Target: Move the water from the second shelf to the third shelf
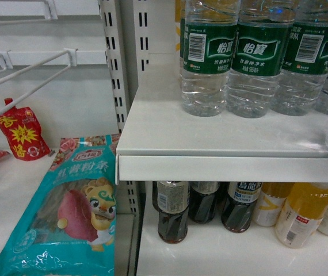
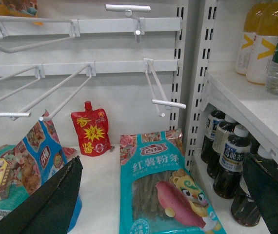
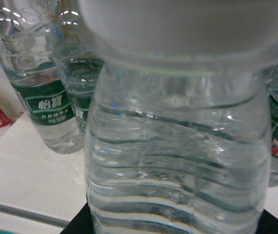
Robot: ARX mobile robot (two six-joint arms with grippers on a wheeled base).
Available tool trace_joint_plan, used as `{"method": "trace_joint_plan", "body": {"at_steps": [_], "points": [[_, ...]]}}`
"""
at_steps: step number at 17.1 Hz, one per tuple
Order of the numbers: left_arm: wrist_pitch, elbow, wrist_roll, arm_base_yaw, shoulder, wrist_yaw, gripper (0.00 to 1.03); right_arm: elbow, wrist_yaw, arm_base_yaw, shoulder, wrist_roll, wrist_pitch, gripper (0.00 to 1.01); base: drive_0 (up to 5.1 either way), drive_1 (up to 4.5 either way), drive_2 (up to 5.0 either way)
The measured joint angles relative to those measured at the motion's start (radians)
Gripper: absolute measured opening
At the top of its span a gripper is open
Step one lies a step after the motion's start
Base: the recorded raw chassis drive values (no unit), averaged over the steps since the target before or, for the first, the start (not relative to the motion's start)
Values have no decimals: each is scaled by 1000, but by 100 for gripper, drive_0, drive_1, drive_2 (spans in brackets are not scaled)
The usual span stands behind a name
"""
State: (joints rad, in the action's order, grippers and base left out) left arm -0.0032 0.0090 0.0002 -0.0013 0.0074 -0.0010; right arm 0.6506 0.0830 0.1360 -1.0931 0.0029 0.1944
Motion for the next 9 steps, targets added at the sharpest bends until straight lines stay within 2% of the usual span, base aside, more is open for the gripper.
{"method": "trace_joint_plan", "body": {"at_steps": [4,5,9], "points": [[0,0,0,0,0,0,98,51,-21,3,-83,1,30,41,0,0,0],[0,0,0,0,0,0,98,66,-37,9,-105,1,31,41,0,0,0],[0,0,0,0,0,0,98,88,-48,29,-142,5,48,41,0,0,0]]}}
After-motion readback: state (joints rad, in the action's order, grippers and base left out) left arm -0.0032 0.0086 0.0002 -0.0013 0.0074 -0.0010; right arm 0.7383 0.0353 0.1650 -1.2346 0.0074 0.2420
